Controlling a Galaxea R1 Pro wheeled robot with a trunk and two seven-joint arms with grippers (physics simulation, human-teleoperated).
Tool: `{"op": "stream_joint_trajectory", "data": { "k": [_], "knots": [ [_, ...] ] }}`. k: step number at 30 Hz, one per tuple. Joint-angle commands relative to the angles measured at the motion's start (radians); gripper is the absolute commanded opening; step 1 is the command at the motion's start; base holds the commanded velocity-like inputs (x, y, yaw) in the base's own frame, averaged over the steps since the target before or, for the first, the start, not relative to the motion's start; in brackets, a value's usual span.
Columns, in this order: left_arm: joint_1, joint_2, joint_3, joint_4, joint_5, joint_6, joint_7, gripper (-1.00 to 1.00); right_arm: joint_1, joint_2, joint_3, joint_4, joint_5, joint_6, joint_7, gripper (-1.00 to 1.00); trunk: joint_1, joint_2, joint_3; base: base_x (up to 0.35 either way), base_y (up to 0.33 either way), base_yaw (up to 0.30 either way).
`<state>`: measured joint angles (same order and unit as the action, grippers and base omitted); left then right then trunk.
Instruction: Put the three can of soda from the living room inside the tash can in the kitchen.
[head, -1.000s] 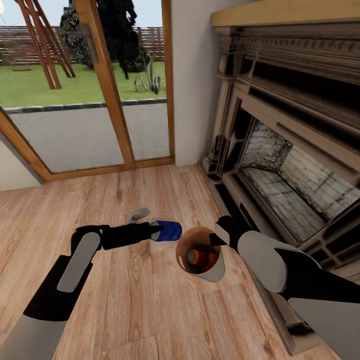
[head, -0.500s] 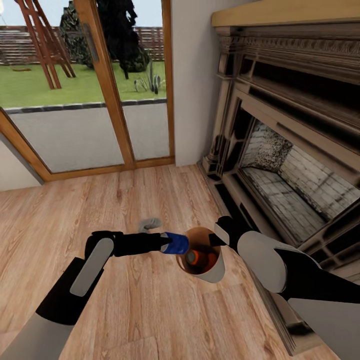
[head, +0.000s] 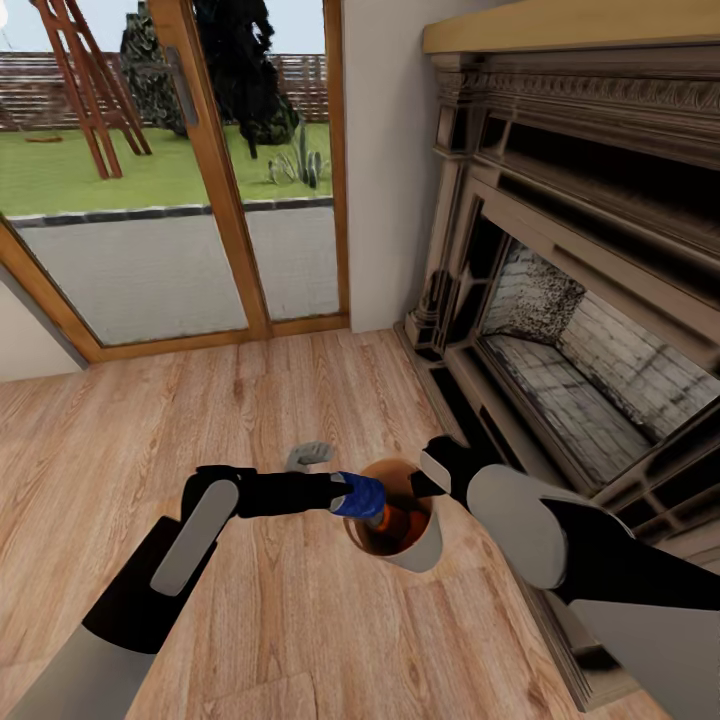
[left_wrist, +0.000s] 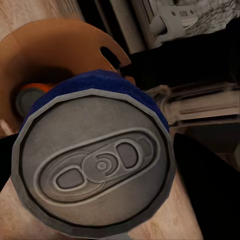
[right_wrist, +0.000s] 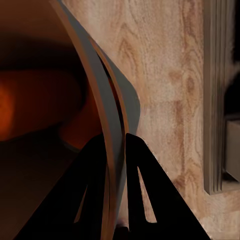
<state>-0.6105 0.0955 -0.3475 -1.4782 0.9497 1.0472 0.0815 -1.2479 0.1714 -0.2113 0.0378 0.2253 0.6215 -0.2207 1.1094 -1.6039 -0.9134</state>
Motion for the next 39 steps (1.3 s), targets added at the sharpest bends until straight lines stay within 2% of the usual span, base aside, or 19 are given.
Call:
{"op": "stream_joint_trajectory", "data": {
  "k": [1, 9, 11, 12, 13, 14, 16, 18, 22, 25, 30, 35, 37, 39],
  "knots": [
    [0.0, -0.002, 0.0, 0.001, 0.0, 0.0, -0.002, -1.0, 0.002, 0.003, -0.004, 0.003, -0.003, -0.001, 0.004, -1.0, 0.0, 0.0, 0.0, 0.0, 0.0, 0.0],
    [0.0, -0.006, -0.001, 0.0, -0.007, 0.0, 0.0, -1.0, 0.005, 0.003, -0.005, 0.007, -0.007, 0.0, 0.013, -1.0, 0.0, 0.0, 0.0, 0.0, 0.0, 0.0],
    [0.0, -0.008, 0.0, 0.001, -0.04, 0.0, 0.0, -1.0, 0.005, 0.003, -0.005, 0.007, -0.007, 0.0, 0.015, -1.0, 0.0, 0.0, 0.0, 0.0, 0.0, 0.0],
    [0.0, -0.015, 0.0, 0.001, -0.073, 0.0, 0.0, -1.0, 0.005, 0.003, -0.005, 0.008, -0.007, 0.002, 0.016, -1.0, 0.0, 0.0, 0.0, 0.0, 0.0, 0.0],
    [0.0, -0.021, 0.0, 0.001, -0.091, 0.0, -0.001, -1.0, 0.005, 0.003, -0.005, 0.008, -0.007, 0.002, 0.017, -1.0, 0.0, 0.0, 0.0, 0.0, 0.0, 0.0],
    [0.0, -0.042, 0.001, 0.001, -0.138, 0.0, 0.0, -1.0, 0.005, 0.003, -0.005, 0.008, -0.007, 0.005, 0.018, -1.0, 0.0, 0.0, 0.0, 0.0, 0.0, 0.0],
    [0.0, -0.057, 0.001, 0.002, -0.173, 0.0, 0.0, -1.0, 0.005, 0.003, -0.005, 0.008, -0.008, 0.006, 0.019, -1.0, 0.0, 0.0, 0.0, 0.0, 0.0, 0.0],
    [0.0, -0.065, 0.001, 0.005, -0.191, 0.0, 0.0, -1.0, 0.005, 0.003, -0.005, 0.008, -0.008, 0.007, 0.02, -1.0, 0.0, 0.0, 0.0, 0.0, 0.0, 0.0],
    [-0.001, -0.072, 0.001, 0.037, -0.207, -0.001, -0.001, -1.0, 0.005, 0.003, -0.005, 0.008, -0.009, 0.009, 0.058, -1.0, 0.0, 0.0, 0.0, 0.0, 0.0, 0.0],
    [-0.001, -0.081, 0.0, 0.051, -0.212, -0.027, -0.001, -1.0, 0.006, 0.003, -0.005, 0.009, -0.009, 0.01, 0.091, -1.0, 0.0, 0.0, 0.0, 0.0, 0.0, 0.0],
    [-0.001, -0.092, -0.001, 0.064, -0.215, -0.038, -0.001, -1.0, 0.006, 0.003, -0.005, 0.01, -0.009, 0.01, 0.105, -1.0, 0.0, 0.0, 0.0, 0.0, 0.0, 0.0],
    [-0.001, -0.115, -0.005, 0.108, -0.218, -0.048, -0.002, -1.0, 0.006, 0.003, -0.005, 0.01, -0.01, 0.01, 0.111, -1.0, 0.0, 0.0, 0.0, 0.0, 0.0, 0.0],
    [-0.001, -0.122, -0.022, 0.127, -0.218, -0.056, -0.001, -1.0, 0.007, 0.003, -0.006, 0.01, -0.01, 0.01, 0.114, -1.0, 0.0, 0.0, 0.0, 0.0, 0.0, 0.0],
    [-0.002, -0.127, -0.053, 0.16, -0.218, -0.075, 0.0, -1.0, 0.007, 0.003, -0.006, 0.01, -0.01, 0.01, 0.116, -1.0, 0.0, 0.0, 0.0, 0.0, 0.0, 0.0]
  ]
}}
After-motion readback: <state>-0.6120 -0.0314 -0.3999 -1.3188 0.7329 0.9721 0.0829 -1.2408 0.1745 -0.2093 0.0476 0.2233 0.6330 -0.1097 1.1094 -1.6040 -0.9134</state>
